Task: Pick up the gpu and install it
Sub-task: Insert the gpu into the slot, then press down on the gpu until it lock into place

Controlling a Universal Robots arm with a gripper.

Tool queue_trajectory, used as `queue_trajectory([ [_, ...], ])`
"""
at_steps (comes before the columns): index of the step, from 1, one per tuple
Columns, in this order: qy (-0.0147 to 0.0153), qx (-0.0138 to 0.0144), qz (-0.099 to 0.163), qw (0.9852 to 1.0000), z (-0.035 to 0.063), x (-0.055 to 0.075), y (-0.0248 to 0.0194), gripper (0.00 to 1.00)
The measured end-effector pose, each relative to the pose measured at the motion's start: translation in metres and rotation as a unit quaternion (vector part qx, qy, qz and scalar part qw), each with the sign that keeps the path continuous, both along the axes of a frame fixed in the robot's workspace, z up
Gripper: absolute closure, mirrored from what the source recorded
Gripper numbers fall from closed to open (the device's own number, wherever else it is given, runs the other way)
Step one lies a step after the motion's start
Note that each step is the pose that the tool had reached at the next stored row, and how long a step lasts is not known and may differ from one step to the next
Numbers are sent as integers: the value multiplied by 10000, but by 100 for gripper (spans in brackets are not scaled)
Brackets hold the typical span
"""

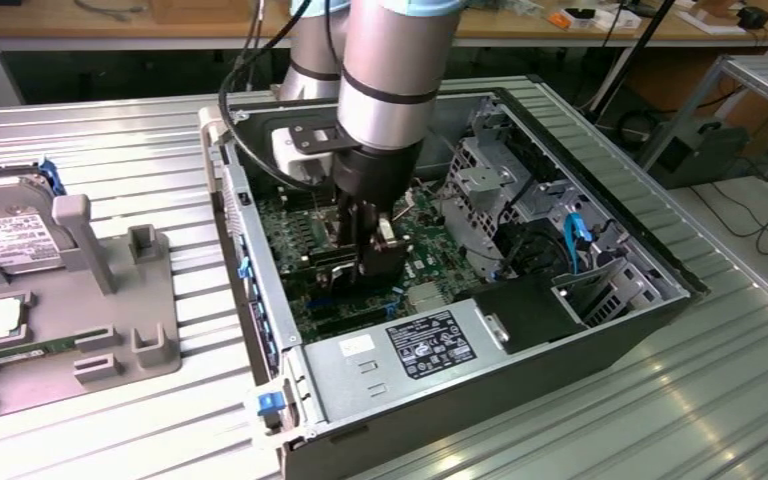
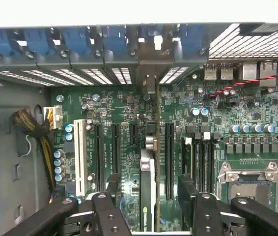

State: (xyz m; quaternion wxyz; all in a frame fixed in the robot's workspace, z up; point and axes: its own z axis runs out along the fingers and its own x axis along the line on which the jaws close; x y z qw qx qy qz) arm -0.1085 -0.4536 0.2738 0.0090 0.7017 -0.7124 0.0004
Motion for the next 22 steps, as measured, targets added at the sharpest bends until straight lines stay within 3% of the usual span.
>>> queue_trajectory([
  [1,0,-23,0,10000,159,0,3,41],
  [2,0,-25,0,10000,161,0,3,41],
  [3,0,-25,0,10000,161,0,3,89],
  [6,0,-25,0,10000,161,0,3,89],
  [7,9,-52,0,10000,301,-19,6,89],
  [8,9,-88,0,10000,353,-27,8,89],
  [10,9,-95,-3,10000,353,-94,29,89],
  [13,9,-98,-3,10000,353,-419,124,89],
  [14,9,-99,-3,10000,353,-493,135,89],
  [15,9,-99,-3,10000,348,-638,141,89],
  [16,9,-99,-3,10000,347,-694,141,89],
  [17,13,-107,-3,9999,337,-738,132,89],
  [18,13,-137,-3,9999,319,-780,129,89],
  [20,17,-137,3,9999,318,-821,129,89],
  [21,151,-137,6,9998,317,-821,125,89],
  [22,152,-137,21,9998,333,-802,110,89],
])
